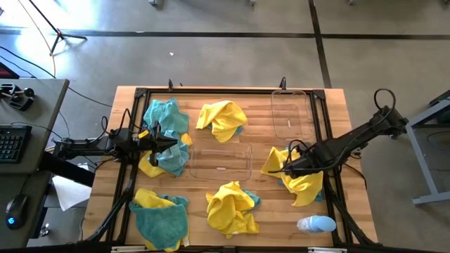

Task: Sort microfiber towel by color & place in baskets
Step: Put the yellow towel into the top transparent bin

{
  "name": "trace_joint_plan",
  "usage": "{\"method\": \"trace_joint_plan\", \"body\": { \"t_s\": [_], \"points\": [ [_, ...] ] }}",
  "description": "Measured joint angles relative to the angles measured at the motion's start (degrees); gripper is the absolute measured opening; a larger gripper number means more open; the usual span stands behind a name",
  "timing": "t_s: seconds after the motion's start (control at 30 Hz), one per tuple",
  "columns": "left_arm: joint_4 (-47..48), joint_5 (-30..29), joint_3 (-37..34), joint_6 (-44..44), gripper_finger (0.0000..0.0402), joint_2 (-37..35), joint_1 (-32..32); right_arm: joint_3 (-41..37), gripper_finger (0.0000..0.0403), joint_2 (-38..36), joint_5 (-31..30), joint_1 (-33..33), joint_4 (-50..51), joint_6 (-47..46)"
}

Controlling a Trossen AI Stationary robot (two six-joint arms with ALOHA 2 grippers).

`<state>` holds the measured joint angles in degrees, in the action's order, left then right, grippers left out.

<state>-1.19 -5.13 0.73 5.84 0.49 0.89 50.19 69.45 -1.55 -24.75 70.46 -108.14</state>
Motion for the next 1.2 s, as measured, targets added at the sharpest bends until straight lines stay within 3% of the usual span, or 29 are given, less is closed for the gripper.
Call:
{"method": "trace_joint_plan", "body": {
  "t_s": [0.17,0.33,0.43,0.6,0.67,0.93,1.2],
  "points": [
    [0.00,0.00,0.00,-0.02,0.0021,0.00,-0.02,-4.94,0.0155,0.01,0.48,0.01,-3.16,-2.72],
    [0.00,0.00,0.00,-0.02,0.0021,0.00,0.00,-10.17,0.0158,0.04,3.13,0.00,-10.70,-2.62],
    [0.00,0.00,0.00,-0.02,0.0021,0.00,0.00,-10.54,0.0128,0.04,3.18,0.00,-12.35,-2.49],
    [0.00,-0.01,0.00,-0.02,0.0021,-0.02,0.00,-6.97,0.0018,0.04,2.04,-0.01,-9.34,1.06],
    [0.00,-0.02,0.00,-0.01,0.0021,-0.02,-0.02,-4.07,0.0016,0.04,0.11,-0.02,-6.55,2.13],
    [0.00,0.00,0.00,-0.02,0.0021,-0.02,-0.02,17.12,0.0007,0.04,-17.61,-0.02,8.79,7.52],
    [0.00,-0.02,0.00,-0.02,0.0021,0.00,-0.02,37.61,0.0003,-0.01,-43.36,2.01,19.66,19.38]
  ]
}}
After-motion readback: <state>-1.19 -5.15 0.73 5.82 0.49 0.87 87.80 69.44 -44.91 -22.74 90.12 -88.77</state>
